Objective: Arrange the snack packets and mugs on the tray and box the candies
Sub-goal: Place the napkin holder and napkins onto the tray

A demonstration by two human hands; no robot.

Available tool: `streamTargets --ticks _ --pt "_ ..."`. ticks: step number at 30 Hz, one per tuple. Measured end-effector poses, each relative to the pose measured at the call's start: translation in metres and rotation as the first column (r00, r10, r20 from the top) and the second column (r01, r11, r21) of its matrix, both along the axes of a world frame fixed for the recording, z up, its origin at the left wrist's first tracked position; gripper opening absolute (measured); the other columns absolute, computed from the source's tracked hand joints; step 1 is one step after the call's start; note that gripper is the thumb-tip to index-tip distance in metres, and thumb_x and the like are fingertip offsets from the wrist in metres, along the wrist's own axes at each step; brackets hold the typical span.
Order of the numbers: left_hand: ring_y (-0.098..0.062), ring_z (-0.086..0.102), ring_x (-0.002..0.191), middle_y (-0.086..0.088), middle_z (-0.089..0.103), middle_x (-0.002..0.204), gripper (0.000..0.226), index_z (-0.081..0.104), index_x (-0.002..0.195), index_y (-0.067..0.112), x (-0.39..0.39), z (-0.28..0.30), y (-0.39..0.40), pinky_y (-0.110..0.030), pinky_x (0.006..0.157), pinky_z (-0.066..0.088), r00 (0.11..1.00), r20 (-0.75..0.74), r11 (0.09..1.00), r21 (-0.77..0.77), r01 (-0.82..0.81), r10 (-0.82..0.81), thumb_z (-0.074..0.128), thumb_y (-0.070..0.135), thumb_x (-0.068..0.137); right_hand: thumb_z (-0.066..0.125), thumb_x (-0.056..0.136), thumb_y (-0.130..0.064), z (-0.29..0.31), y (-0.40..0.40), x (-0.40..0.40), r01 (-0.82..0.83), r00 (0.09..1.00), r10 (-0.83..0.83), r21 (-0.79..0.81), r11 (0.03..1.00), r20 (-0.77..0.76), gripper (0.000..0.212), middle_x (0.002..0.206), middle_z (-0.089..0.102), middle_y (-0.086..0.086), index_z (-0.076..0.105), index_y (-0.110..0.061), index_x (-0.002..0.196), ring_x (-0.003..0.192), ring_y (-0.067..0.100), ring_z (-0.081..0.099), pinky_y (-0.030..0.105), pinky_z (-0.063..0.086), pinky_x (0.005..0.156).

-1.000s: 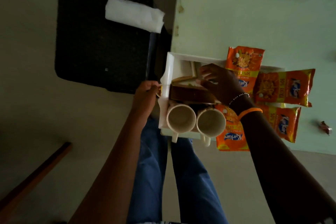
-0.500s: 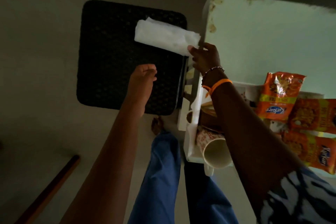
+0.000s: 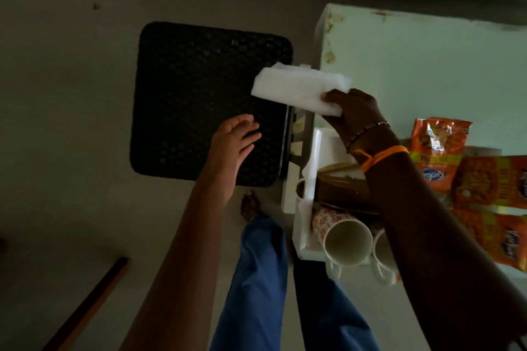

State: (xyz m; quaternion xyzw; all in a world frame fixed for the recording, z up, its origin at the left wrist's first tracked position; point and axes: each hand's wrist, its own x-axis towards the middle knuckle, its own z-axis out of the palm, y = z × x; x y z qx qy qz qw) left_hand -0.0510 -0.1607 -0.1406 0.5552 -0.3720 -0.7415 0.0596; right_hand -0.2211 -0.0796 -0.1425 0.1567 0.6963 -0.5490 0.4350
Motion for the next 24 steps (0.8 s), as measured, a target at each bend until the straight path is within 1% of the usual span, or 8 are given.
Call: streamTargets --ticks 6,9,12,15,18,19,21,24 --pt "-0.029 0.052 0.118 -0.013 0.05 0.132 0.043 0.04 0.134 0.019 -0.003 0.013 0.056 -0.041 0.107 0.035 0.997 -0.068 0.98 0.193 0.04 -0.028 0.039 0.034 0.094 0.054 0.083 0.006 0.041 0.08 0.0 -0.079 0.996 0.081 -0.079 0.994 0.03 0.021 0.069 0.064 0.001 0.057 -0.013 0.075 0.066 0.013 0.061 0.018 0.055 0.052" --pt "-0.026 0.057 0.113 -0.01 0.056 0.124 0.039 0.043 0.129 0.015 -0.002 0.017 0.085 -0.035 0.1 0.044 0.983 -0.175 0.973 0.213 0.09 -0.053 0.041 0.03 0.093 0.052 0.083 0.009 0.054 0.122 -0.003 -0.171 0.983 0.178 -0.127 0.977 0.039 0.019 0.073 0.069 0.0 0.059 -0.006 0.092 0.063 0.01 0.066 0.02 0.059 0.054" --pt "-0.009 0.065 0.098 0.002 0.063 0.107 0.021 0.054 0.108 0.024 -0.002 0.018 0.113 -0.022 0.084 0.054 0.959 -0.2 0.973 0.078 0.219 -0.2 0.05 0.021 0.088 0.052 0.084 0.01 0.057 0.159 -0.004 -0.328 0.945 0.327 -0.047 0.943 -0.031 0.036 0.088 0.067 0.01 0.05 0.008 0.119 0.078 0.021 0.065 0.028 0.058 0.069" --pt "-0.011 0.062 0.097 -0.001 0.063 0.108 0.03 0.055 0.112 0.016 -0.004 0.016 0.131 -0.021 0.078 0.056 0.956 -0.093 0.96 -0.066 0.272 -0.278 0.059 0.007 0.083 0.056 0.082 0.009 0.054 0.186 -0.003 -0.415 0.901 0.421 0.071 0.907 -0.104 0.043 0.119 0.057 0.031 0.045 0.011 0.124 0.102 0.042 0.059 0.054 0.05 0.09" --pt "-0.018 0.062 0.1 -0.008 0.062 0.112 0.039 0.056 0.115 0.01 -0.007 0.014 0.144 -0.029 0.084 0.054 0.947 0.046 0.931 -0.178 0.32 -0.317 0.066 0.004 0.078 0.065 0.079 0.001 0.044 0.206 0.0 -0.514 0.772 0.553 0.203 0.833 -0.314 0.044 0.113 0.059 0.02 0.051 0.006 0.119 0.095 0.024 0.056 0.016 0.053 0.072" --pt "-0.019 0.062 0.1 -0.008 0.063 0.111 0.038 0.057 0.114 0.01 -0.007 0.013 0.147 -0.029 0.084 0.053 0.944 0.081 0.918 -0.22 0.331 -0.321 0.067 0.004 0.077 0.068 0.078 -0.002 0.041 0.209 0.002 -0.538 0.697 0.602 0.271 0.798 -0.39 0.041 0.109 0.06 0.018 0.054 0.005 0.116 0.092 0.021 0.055 0.012 0.05 0.067" --pt "-0.017 0.061 0.098 -0.005 0.063 0.106 0.035 0.059 0.111 0.012 -0.01 0.011 0.153 -0.025 0.08 0.052 0.942 0.131 0.894 -0.296 0.336 -0.31 0.067 0.005 0.078 0.069 0.077 -0.006 0.034 0.217 0.004 -0.543 0.591 0.648 0.357 0.76 -0.48 0.034 0.104 0.064 0.02 0.06 0.003 0.109 0.09 0.022 0.056 0.023 0.048 0.074" --pt "-0.012 0.06 0.094 -0.002 0.062 0.103 0.03 0.06 0.108 0.016 -0.016 0.002 0.161 -0.014 0.07 0.05 0.943 0.155 0.876 -0.353 0.33 -0.293 0.062 0.004 0.081 0.068 0.078 -0.006 0.02 0.223 0.006 -0.48 0.584 0.623 0.398 0.782 -0.52 0.029 0.107 0.066 0.016 0.064 -0.003 0.107 0.094 0.018 0.056 0.029 0.047 0.083"
